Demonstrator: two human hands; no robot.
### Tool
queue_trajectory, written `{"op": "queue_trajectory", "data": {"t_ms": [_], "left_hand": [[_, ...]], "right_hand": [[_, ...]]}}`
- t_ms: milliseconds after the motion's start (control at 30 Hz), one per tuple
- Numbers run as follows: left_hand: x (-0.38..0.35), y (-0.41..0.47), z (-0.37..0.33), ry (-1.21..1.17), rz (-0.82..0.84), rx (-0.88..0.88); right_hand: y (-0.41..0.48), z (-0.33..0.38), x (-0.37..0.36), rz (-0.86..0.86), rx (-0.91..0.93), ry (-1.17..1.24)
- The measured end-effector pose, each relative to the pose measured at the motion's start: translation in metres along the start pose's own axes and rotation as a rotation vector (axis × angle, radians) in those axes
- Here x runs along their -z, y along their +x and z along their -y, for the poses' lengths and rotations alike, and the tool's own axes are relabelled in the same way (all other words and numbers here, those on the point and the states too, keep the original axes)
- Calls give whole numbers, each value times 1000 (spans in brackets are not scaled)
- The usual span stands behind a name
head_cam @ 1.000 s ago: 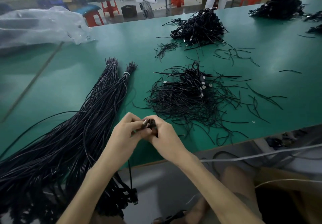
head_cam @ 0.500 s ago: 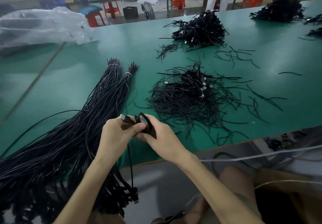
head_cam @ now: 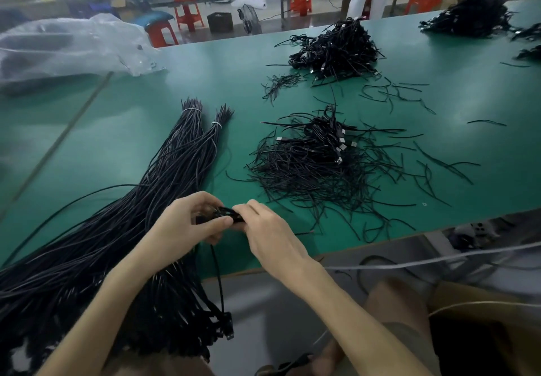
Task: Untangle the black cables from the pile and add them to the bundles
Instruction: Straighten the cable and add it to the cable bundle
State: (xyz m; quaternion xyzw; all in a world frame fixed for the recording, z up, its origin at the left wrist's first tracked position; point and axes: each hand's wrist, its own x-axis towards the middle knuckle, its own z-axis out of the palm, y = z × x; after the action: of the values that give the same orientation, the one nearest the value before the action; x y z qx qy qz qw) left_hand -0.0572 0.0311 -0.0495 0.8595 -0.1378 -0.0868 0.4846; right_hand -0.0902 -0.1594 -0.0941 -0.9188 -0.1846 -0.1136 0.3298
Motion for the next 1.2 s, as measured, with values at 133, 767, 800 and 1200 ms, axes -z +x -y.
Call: {"op": "queue_trajectory", "data": {"t_ms": [133, 767, 800, 1200], "left_hand": [[2, -2, -5, 240, 94, -63], [-57, 17, -16, 618, 92, -112], [-58, 18, -15, 578, 22, -103], [-56, 24, -8, -194, -148, 180]], "right_hand": [[-2, 3, 3, -1, 73, -127], [-3, -22, 43, -57, 73, -446], [-1, -23, 46, -108, 52, -508], [24, -59, 59, -177, -343, -344]]}}
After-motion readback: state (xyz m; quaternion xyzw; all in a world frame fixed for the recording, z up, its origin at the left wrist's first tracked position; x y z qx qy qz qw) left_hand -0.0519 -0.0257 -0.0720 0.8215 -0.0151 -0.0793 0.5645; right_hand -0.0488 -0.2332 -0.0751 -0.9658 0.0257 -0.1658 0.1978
